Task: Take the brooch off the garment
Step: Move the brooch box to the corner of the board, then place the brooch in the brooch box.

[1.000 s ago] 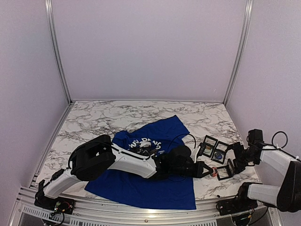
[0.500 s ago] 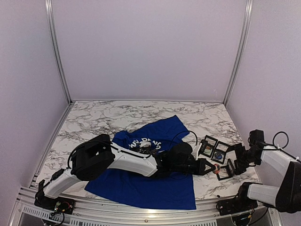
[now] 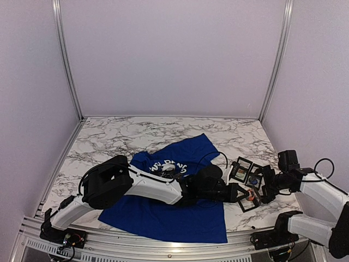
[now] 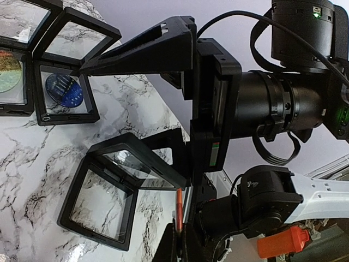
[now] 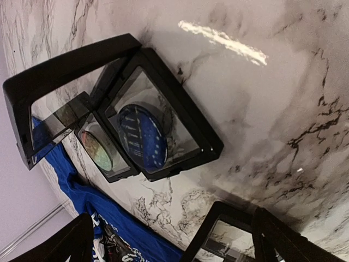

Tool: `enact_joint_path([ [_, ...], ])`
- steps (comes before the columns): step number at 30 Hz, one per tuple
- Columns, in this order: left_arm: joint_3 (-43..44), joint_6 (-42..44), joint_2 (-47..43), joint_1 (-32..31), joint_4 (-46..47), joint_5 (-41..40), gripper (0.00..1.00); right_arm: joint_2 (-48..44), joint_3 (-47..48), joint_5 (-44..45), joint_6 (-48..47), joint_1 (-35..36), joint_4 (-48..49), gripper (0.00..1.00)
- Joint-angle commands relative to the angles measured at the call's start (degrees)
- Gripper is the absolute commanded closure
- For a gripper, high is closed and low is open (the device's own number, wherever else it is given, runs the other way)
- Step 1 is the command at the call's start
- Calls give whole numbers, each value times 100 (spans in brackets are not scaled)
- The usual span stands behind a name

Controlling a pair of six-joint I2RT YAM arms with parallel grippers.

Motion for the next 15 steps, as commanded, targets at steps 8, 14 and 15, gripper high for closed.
enact_joint_path([
  [8, 370, -425, 306, 132, -428, -8, 100, -198, 1361, 2185, -708, 271, -1485, 2],
  [14, 927, -620, 628, 127, -961, -28, 100, -214, 1933, 2706, -1575, 269, -1474, 2],
  [15, 1009, -654, 692, 126, -1047, -47, 100, -198, 2055, 2769, -1739, 273, -1397, 2],
])
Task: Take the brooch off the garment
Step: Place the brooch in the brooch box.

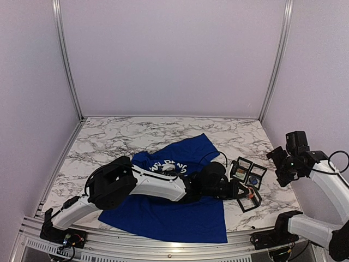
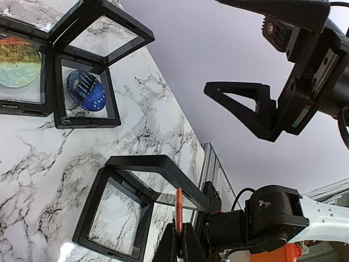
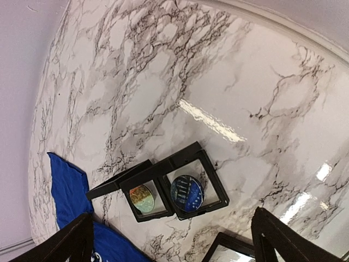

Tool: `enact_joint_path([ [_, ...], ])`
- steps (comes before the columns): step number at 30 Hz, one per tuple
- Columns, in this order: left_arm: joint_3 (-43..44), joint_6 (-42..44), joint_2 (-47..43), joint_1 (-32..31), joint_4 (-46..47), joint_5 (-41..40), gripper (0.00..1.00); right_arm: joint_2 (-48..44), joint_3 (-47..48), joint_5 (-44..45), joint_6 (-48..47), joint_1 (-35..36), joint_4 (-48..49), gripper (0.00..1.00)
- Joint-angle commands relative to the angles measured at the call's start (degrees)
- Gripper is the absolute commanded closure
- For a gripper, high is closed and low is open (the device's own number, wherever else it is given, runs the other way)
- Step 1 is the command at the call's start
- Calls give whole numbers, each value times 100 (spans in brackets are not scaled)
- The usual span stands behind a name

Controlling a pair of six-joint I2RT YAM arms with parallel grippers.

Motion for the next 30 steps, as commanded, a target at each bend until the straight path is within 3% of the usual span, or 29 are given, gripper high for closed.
enact_joint_path([
  [1, 461, -212, 392, 18, -622, -55, 100, 29, 693, 719, -917, 42, -99, 2],
  [7, 1001, -292, 653, -27, -1284, -391, 100, 179, 1421, 971, -1752, 42, 94, 2],
  [15, 1492, -421, 877, -54, -1835, -525, 100, 211, 1445, 842, -2024, 46, 400, 2],
  [30, 1249, -506, 697, -154, -1831, -484, 100, 229, 1335, 740, -2091, 42, 712, 2],
])
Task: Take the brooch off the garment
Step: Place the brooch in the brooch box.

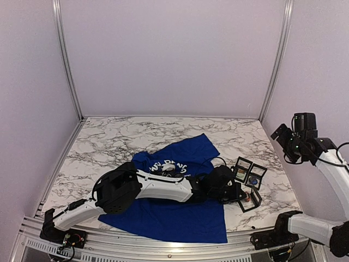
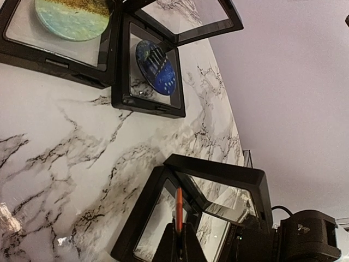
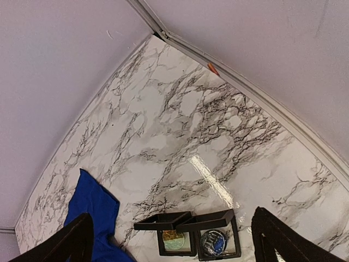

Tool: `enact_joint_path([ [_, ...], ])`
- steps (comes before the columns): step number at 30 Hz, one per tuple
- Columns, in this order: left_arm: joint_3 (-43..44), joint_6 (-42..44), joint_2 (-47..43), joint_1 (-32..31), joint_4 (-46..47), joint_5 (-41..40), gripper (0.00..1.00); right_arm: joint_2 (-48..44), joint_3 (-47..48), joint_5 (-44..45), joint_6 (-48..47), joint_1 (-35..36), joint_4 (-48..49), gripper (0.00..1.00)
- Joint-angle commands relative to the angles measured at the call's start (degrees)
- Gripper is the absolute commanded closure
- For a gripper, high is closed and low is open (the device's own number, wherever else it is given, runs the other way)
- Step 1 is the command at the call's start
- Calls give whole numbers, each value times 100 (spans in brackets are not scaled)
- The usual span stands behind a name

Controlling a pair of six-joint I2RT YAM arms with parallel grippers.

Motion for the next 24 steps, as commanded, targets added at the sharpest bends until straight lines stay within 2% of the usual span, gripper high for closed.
enact_joint_path([
  [1, -88, -26, -12, -95, -148, 9, 100, -25, 80, -34, -64, 41, 166, 2],
  [11, -135, -162, 17, -154, 9, 100, 99, -61, 10, -51, -85, 46, 212, 2],
  [12, -150, -168, 8, -154, 3, 87, 92, -62, 8, -52, -89, 45, 212, 2],
  [13, -166, -170, -2, -161, 7, 74, 89, -58, -1, -52, -94, 45, 220, 2],
  [16, -182, -192, 7, -170, 12, 58, 87, -53, -12, -61, -93, 42, 229, 2],
  [21, -197, -203, -7, -180, -40, -3, 73, -58, -7, -67, -113, 42, 238, 1],
  [24, -208, -160, -38, -189, -34, -29, 71, -62, -18, -62, -119, 39, 230, 2],
])
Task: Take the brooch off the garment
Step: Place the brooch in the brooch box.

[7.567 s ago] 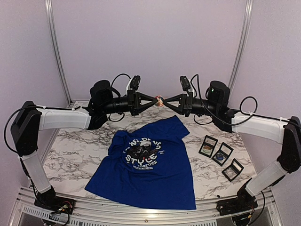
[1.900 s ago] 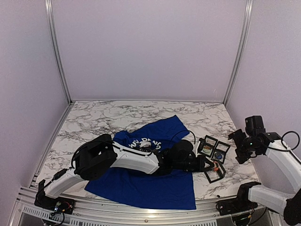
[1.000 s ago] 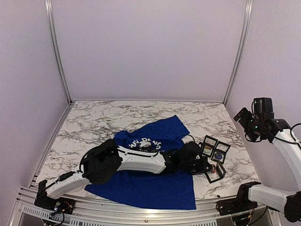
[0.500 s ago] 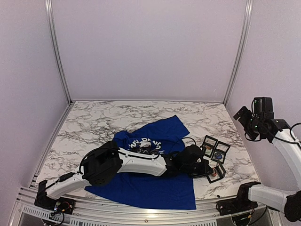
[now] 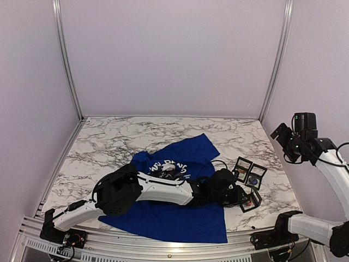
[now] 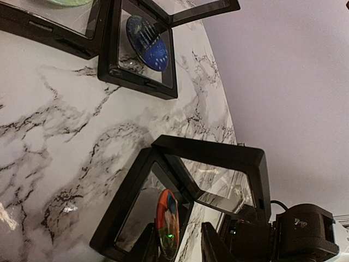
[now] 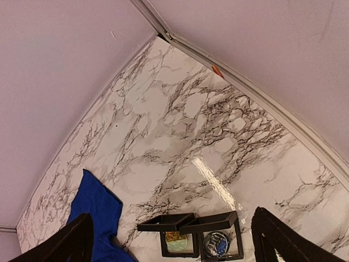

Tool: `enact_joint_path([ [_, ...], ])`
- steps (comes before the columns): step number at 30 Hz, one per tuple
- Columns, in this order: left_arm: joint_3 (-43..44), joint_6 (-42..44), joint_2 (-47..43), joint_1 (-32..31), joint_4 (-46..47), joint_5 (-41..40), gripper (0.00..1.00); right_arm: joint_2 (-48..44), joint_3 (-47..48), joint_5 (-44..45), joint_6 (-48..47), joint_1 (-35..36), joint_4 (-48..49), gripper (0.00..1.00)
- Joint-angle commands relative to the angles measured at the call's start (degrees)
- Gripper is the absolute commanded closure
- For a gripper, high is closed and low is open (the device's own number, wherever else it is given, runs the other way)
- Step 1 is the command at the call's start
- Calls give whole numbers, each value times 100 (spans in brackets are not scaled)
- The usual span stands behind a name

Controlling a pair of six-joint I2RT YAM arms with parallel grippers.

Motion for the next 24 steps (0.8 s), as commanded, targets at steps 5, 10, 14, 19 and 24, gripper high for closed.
enact_joint_path([
  [5, -243, 336, -233, -90, -129, -232, 68, -85, -43, -19, -90, 43, 115, 2],
  [10, -291, 697, -435, -137, -265, -460, 67, -75, -79, -16, -97, 45, 142, 1],
  [14, -194, 822, -436, -156, -363, -492, 66, -82, -101, -18, -115, 41, 143, 1],
  [19, 53, 1159, -453, -207, -593, -613, 65, -108, -130, 5, -135, 41, 134, 2],
  [24, 175, 1294, -445, -227, -741, -701, 65, -121, -187, -20, -148, 41, 173, 2],
])
